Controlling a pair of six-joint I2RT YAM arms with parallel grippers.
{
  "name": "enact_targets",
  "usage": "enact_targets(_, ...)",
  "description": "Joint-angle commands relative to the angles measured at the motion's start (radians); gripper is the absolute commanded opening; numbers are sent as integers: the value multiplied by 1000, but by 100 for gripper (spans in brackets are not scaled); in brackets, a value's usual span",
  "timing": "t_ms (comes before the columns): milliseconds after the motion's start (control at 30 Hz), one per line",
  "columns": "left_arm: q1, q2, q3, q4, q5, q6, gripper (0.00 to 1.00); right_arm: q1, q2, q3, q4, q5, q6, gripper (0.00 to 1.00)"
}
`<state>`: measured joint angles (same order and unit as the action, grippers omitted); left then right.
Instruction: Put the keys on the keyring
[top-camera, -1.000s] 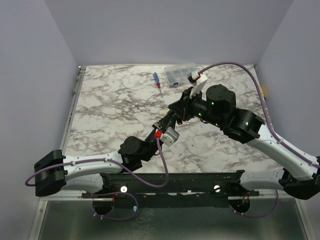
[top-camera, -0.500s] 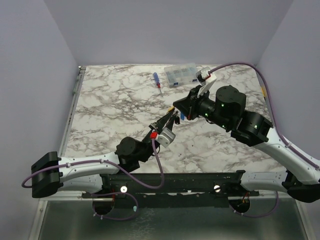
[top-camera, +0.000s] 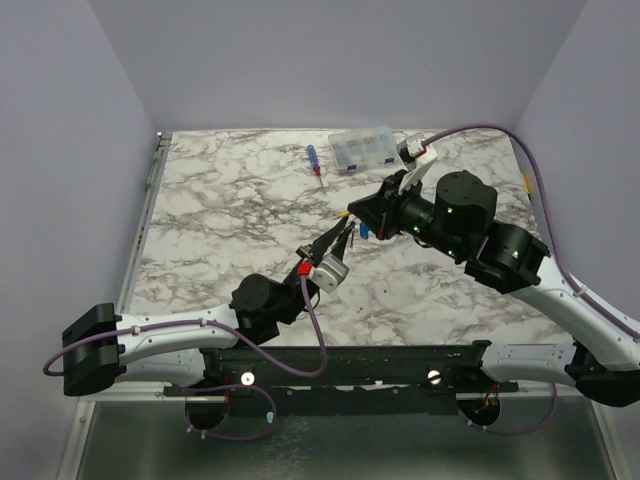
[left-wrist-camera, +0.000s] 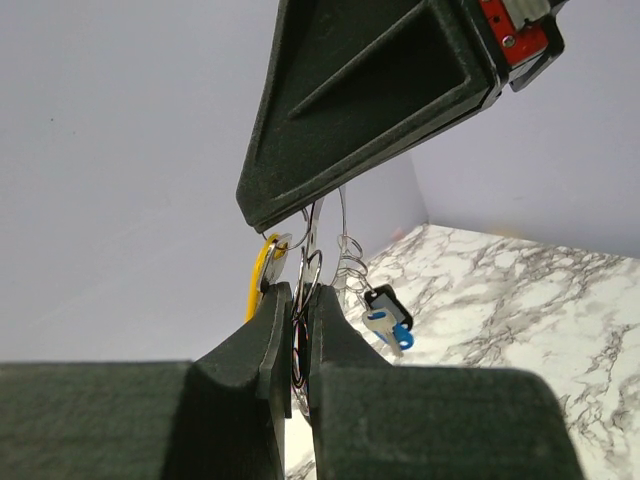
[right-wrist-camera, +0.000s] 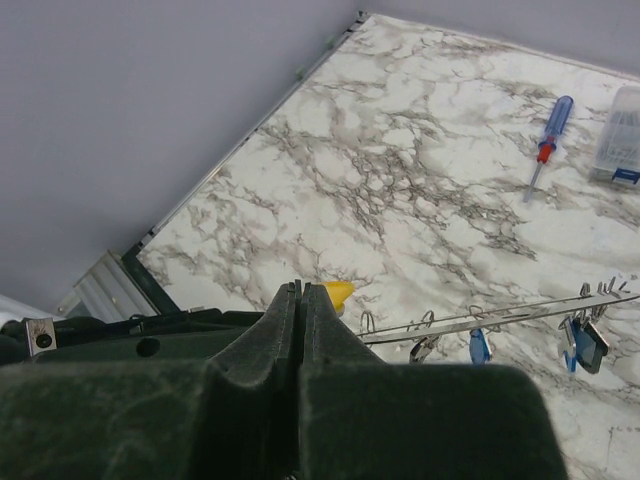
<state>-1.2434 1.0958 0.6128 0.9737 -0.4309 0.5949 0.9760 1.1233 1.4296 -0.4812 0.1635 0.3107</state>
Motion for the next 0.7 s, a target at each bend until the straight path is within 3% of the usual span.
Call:
enact_targets(0, 4, -32, 40, 100, -17, -7, 0, 0, -19, -10, -46, -45, 9, 0)
enact_targets(667, 4, -21, 56, 100, -19, 14, 0, 14, 12, 13, -70, -91, 7, 0)
